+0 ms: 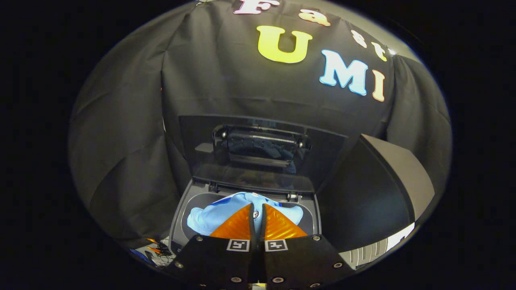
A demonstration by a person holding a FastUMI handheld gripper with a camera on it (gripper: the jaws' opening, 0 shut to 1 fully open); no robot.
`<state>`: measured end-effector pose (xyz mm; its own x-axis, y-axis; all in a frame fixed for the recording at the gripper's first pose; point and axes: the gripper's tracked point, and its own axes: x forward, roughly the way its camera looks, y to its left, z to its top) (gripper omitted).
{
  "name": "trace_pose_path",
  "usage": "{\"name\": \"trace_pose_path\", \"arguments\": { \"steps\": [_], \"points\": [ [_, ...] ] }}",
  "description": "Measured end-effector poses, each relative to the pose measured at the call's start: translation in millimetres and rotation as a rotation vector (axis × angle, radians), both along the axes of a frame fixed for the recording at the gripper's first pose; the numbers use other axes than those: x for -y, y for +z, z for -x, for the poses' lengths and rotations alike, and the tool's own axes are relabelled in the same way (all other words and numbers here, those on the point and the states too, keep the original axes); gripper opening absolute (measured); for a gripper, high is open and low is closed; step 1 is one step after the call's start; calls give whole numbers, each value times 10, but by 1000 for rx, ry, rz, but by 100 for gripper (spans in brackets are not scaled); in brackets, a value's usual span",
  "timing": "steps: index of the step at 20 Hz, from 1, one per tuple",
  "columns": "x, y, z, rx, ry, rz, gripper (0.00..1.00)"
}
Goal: Put the clothes into the washing machine and then close the washing machine lid.
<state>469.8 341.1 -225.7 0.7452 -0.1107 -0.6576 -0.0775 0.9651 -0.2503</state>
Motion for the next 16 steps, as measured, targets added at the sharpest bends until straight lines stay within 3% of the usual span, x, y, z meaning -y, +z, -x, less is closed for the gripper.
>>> {"name": "trace_pose_path", "arguments": {
  "steps": [16],
  "points": [
    [338,-1268,90,-289,-64,-22,0]
  ]
}}
